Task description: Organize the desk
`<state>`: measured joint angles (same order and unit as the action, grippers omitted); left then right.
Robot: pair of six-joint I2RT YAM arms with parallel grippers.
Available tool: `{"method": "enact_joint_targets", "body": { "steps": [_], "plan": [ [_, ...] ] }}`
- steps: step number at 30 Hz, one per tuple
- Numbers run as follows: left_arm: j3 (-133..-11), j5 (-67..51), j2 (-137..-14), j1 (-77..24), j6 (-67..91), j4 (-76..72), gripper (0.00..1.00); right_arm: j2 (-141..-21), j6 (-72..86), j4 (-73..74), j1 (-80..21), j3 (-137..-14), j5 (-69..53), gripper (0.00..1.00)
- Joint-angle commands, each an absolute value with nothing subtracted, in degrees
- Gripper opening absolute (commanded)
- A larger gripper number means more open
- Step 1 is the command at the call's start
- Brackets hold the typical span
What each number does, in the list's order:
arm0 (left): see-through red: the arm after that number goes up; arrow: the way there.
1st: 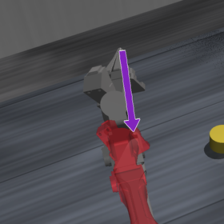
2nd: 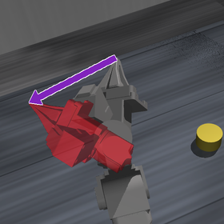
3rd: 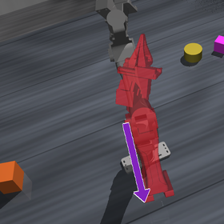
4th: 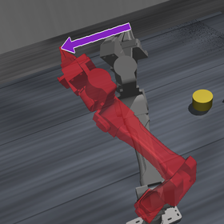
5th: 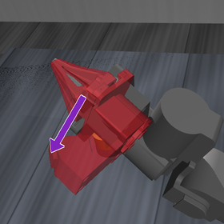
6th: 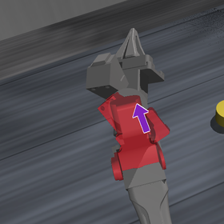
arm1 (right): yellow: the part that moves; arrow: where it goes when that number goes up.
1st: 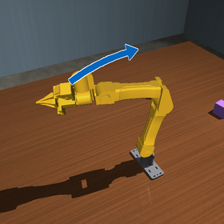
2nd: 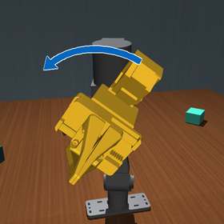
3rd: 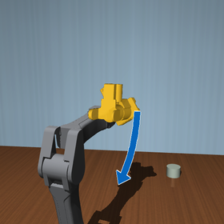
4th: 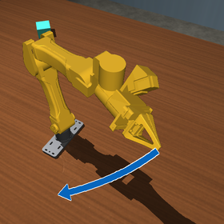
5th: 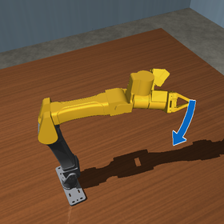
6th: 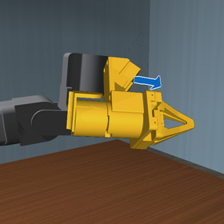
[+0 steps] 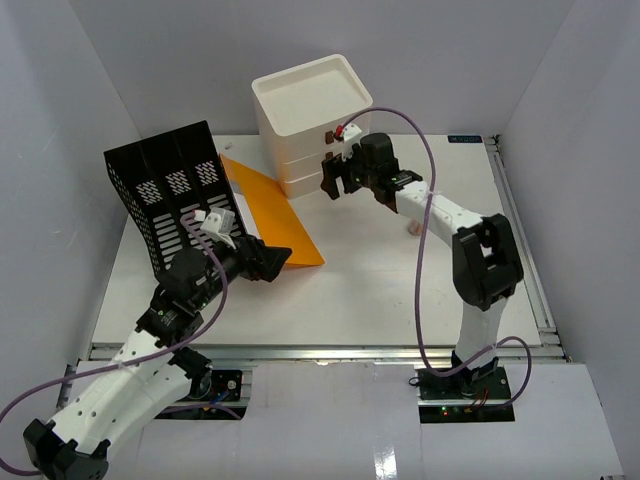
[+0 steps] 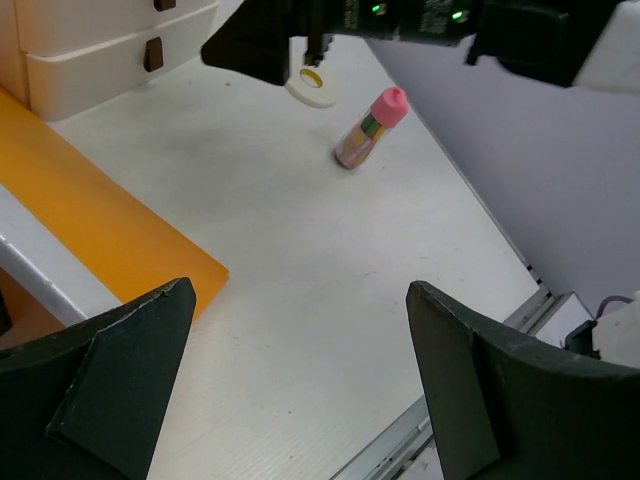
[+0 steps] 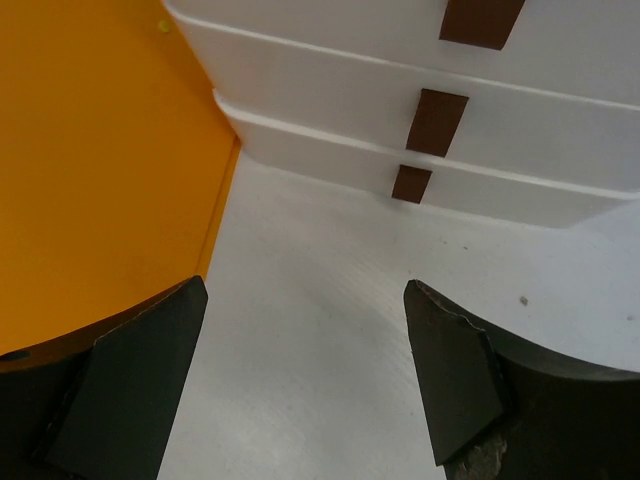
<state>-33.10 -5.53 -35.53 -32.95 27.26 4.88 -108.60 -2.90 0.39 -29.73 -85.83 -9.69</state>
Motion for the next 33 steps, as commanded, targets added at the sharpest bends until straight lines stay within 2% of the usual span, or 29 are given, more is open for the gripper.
{"method": "enact_joint_targets", "body": {
  "steps": [1, 11, 22, 31, 33],
  "plan": [
    [-32.92, -5.51, -30.44, -32.85, 31.55, 9.54, 0.98, -115.4, -0.44, -10.03, -29.44, -94.51, -3.2, 0.84],
    [-30.27, -4.92, -24.6, -32.8, 35.09, 12.45, 0.98, -124.37, -1.41, -18.51, -29.44, -100.63, 0.68, 0.7],
    [-30.98, -5.89, -24.43, -32.87, 36.3, 13.84, 0.98, -127.22, -0.93, -19.43, -29.36, -101.25, -1.58, 0.4],
    [-30.49, -6.16, -24.42, -32.8, 37.09, 13.8, 0.98, -127.26, -1.42, -20.1, -28.43, -100.18, -3.93, 0.1],
    [-30.41, -6.24, -24.61, -32.87, 37.22, 13.53, 0.98, -125.89, -1.41, -20.75, -28.03, -97.65, -4.8, 0.08]
  ]
}}
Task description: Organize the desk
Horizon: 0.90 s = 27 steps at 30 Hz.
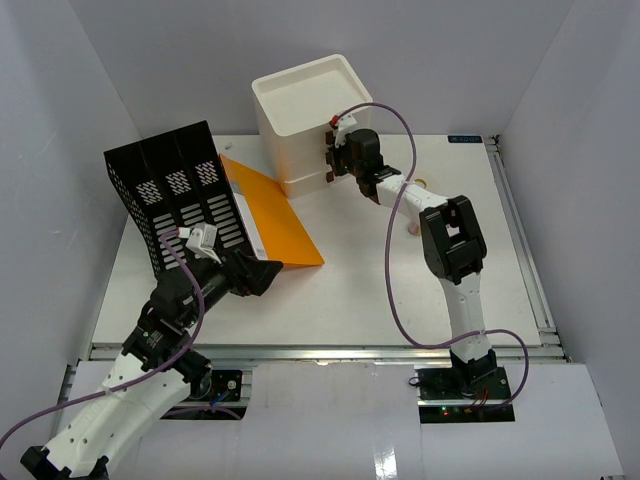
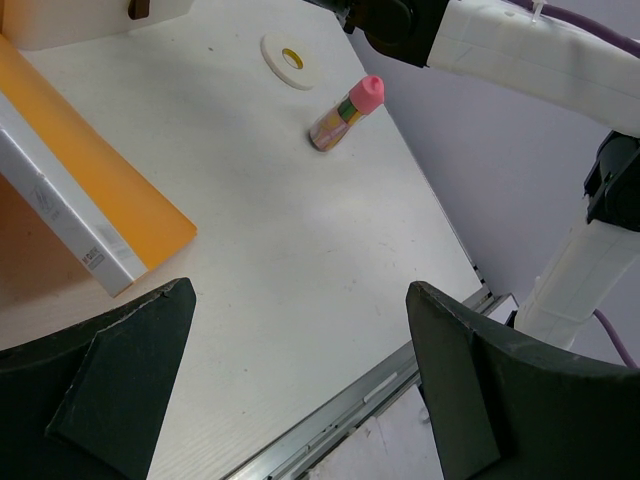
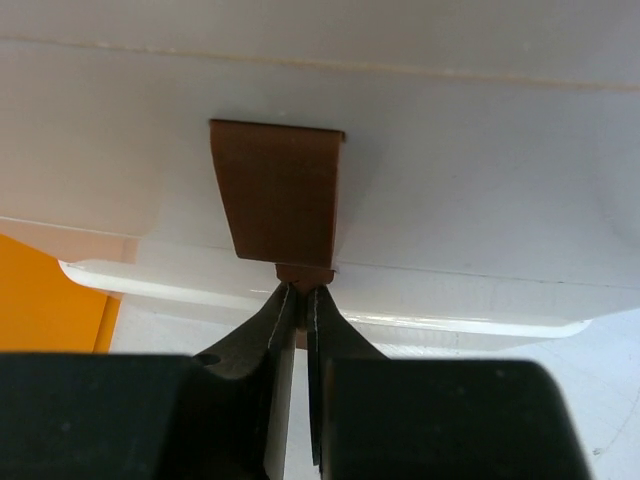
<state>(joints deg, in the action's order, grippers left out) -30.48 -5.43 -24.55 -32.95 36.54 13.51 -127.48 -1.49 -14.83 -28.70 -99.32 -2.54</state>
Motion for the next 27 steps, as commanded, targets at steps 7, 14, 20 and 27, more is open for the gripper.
{"method": "enact_joint_targets", "body": {
  "steps": [7, 14, 20, 27],
  "plan": [
    [-30.31, -7.31, -26.31, -32.87, 37.18, 11.29, 0.98, -114.17, -1.05, -26.43, -26.53, -80.51, -8.74, 0.08],
    [-31.35, -10.14, -30.66, -32.87, 37.18, 6.72, 0.98, -97.91, -1.98, -29.43, -26.28, -59.51, -12.03, 0.11],
    [-33.15, -12.67, -34.95, -32.87, 36.6, 4.75, 0.98, -91.93, -12.52, -20.69, -26.19, -59.82, -22.04, 0.73],
    [-34.49, -13.72, -34.69, -32.87, 35.6, 5.47, 0.98, -81.66, -28.99, 0.99, -24.58, -66.25, -29.82, 0.93]
  ]
}}
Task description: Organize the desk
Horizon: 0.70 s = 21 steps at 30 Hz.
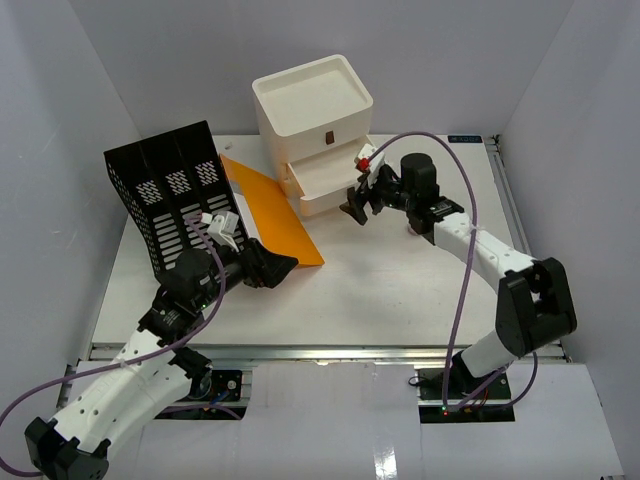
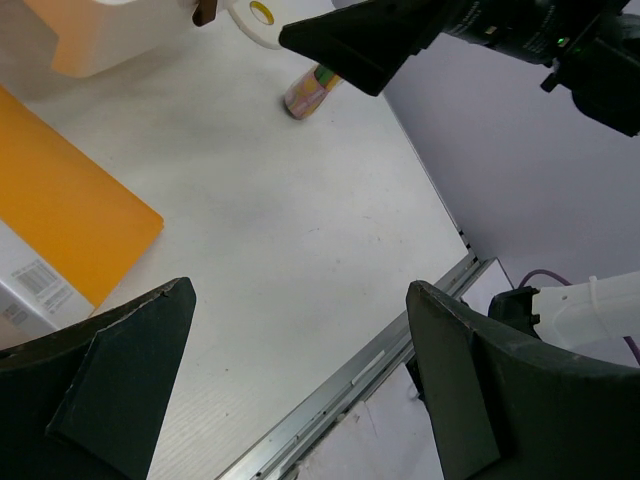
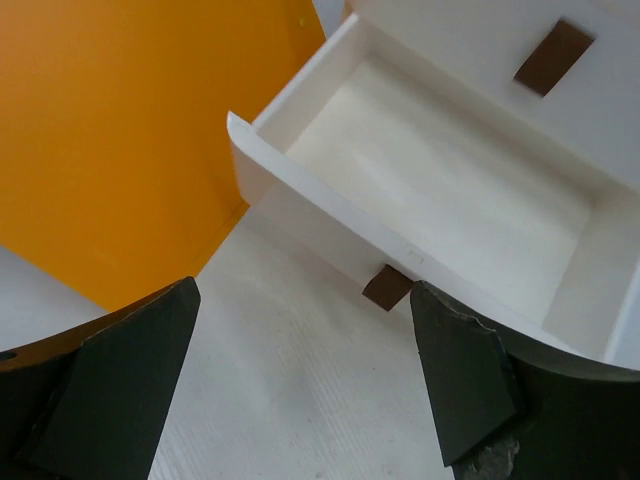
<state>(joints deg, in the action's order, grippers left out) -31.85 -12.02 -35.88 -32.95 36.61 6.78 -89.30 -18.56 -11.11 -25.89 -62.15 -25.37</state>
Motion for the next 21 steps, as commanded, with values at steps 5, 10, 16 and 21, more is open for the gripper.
{"method": "enact_joint_targets", "body": {
  "steps": [5, 10, 16, 21],
  "plan": [
    [-33.16, -13.89, -33.12, -32.87, 35.91, 5.54, 0.98, -74.05, -24.87, 3.44, -17.07, -59.46, -20.82, 0.98],
    [-32.31, -15.0, -33.87, -32.87, 36.25, 4.39, 0.98, -70.53, -18.68, 4.25, -8.32, -54.69, -15.44, 0.92],
    [-32.54, -16.3, -35.69, -32.87, 36.3, 2.94, 0.98, -73.97, -14.35, 2.67, -5.9, -53.78, -9.69, 0.9],
    [-32.15, -16.68, -35.91, -32.87, 36.33, 2.81, 0.98, -80.8, -11.0, -1.48, -5.36, -56.09, -6.12, 0.9]
  ]
}}
